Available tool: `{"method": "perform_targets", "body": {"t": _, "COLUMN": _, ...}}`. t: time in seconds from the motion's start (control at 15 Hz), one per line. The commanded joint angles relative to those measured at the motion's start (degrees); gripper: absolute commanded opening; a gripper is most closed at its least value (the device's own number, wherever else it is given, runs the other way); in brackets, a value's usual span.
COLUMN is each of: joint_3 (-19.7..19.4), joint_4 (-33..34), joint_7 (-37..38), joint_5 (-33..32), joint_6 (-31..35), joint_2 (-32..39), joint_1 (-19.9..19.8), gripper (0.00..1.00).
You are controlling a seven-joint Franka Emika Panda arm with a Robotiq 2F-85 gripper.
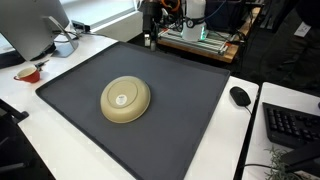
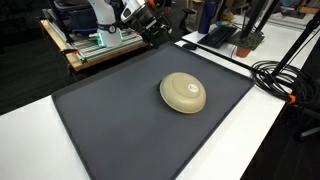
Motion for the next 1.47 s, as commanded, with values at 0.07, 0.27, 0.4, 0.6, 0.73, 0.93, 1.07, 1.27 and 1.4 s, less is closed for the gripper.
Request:
{"method": "perform_targets", "body": {"t": 0.07, "joint_3": 0.65, "joint_4": 3.62, "joint_7": -18.88, "joint_5": 20.07, "joint_6": -0.52, "joint_2": 1.12, "joint_1": -0.79, "gripper": 1.00}}
{"method": "perform_targets", "body": {"t": 0.27, "joint_3": 1.49, "joint_4": 4.92, "joint_7": -32.44, "joint_5": 32.18, "joint_6": -1.39, "joint_2": 3.10, "joint_1": -1.96, "gripper": 1.00}}
{"method": "perform_targets", "body": {"t": 0.4, "joint_3": 1.31, "joint_4": 5.19, "joint_7": -41.01, "joint_5": 40.01, "joint_6": -3.13, "joint_2": 5.22, "joint_1": -2.12, "gripper": 1.00}}
{"method": "perform_targets", "body": {"t": 0.6, "joint_3": -0.49, "joint_4": 4.91, "joint_7": -43.72, "joint_5": 41.90, "joint_6": -7.16, "joint_2": 7.95, "joint_1": -3.14, "gripper": 1.00}}
{"method": "perform_targets", "body": {"t": 0.73, "joint_3": -1.56, "joint_4": 4.96, "joint_7": -41.75, "joint_5": 41.82, "joint_6": -9.38, "joint_2": 10.65, "joint_1": -2.87, "gripper": 1.00}}
{"method": "perform_targets", "body": {"t": 0.93, "joint_3": -1.39, "joint_4": 4.15, "joint_7": -42.90, "joint_5": 41.75, "joint_6": -8.91, "joint_2": 10.03, "joint_1": -2.96, "gripper": 1.00}}
{"method": "perform_targets", "body": {"t": 1.07, "joint_3": -1.42, "joint_4": 4.37, "joint_7": -42.70, "joint_5": 41.75, "joint_6": -9.13, "joint_2": 10.66, "joint_1": -2.97, "gripper": 1.00}}
{"method": "perform_targets", "body": {"t": 1.27, "joint_3": -3.25, "joint_4": 6.33, "joint_7": -45.27, "joint_5": 41.67, "joint_6": -12.31, "joint_2": 14.01, "joint_1": -3.49, "gripper": 1.00}}
{"method": "perform_targets", "body": {"t": 1.4, "joint_3": -4.48, "joint_4": 6.91, "joint_7": -47.93, "joint_5": 41.55, "joint_6": -15.47, "joint_2": 15.60, "joint_1": -3.53, "gripper": 1.00}}
